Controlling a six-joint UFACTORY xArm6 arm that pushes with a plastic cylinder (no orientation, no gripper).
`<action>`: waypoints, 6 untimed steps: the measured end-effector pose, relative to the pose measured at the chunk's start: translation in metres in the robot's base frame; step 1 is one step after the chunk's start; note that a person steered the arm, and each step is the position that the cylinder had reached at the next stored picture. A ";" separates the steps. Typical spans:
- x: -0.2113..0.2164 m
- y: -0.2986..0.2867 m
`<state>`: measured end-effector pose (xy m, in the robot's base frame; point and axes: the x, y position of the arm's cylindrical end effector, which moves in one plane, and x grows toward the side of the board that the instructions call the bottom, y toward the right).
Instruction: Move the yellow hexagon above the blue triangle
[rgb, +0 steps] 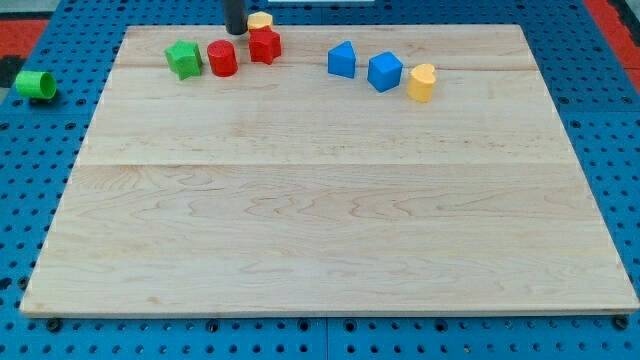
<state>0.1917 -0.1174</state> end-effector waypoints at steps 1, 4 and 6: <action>0.000 0.021; 0.006 0.085; 0.001 0.087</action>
